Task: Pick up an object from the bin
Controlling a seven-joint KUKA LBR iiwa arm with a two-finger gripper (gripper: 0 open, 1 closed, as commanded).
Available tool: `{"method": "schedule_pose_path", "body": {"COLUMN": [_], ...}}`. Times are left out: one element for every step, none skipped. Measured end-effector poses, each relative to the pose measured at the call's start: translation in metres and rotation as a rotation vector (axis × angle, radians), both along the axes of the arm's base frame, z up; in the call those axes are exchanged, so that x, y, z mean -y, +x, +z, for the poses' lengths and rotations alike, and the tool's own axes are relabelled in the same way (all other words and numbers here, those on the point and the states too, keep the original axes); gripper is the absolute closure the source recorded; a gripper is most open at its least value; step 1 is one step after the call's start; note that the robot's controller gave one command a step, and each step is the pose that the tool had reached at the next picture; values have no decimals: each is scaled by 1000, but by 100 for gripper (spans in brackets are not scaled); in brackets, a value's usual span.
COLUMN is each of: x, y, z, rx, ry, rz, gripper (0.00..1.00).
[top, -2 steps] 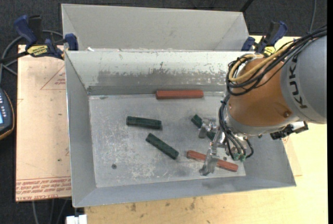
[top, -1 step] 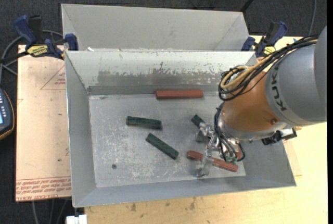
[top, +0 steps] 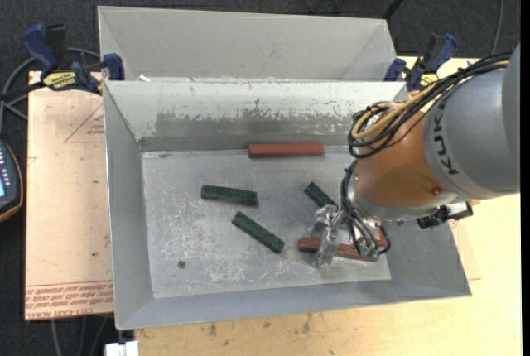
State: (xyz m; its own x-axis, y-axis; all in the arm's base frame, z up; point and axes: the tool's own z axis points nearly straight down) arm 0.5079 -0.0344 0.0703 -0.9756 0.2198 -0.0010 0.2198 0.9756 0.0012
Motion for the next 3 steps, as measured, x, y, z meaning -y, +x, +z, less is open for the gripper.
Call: {"method": "schedule_pose_path", "body": {"x": [18, 17, 38], "y": [2, 1, -3], "z": [46, 45, 0], "rx": [3, 1, 5], "ry": [-2, 0, 0], "rz": [212, 212, 42], "gripper": [100, 0, 0]}}
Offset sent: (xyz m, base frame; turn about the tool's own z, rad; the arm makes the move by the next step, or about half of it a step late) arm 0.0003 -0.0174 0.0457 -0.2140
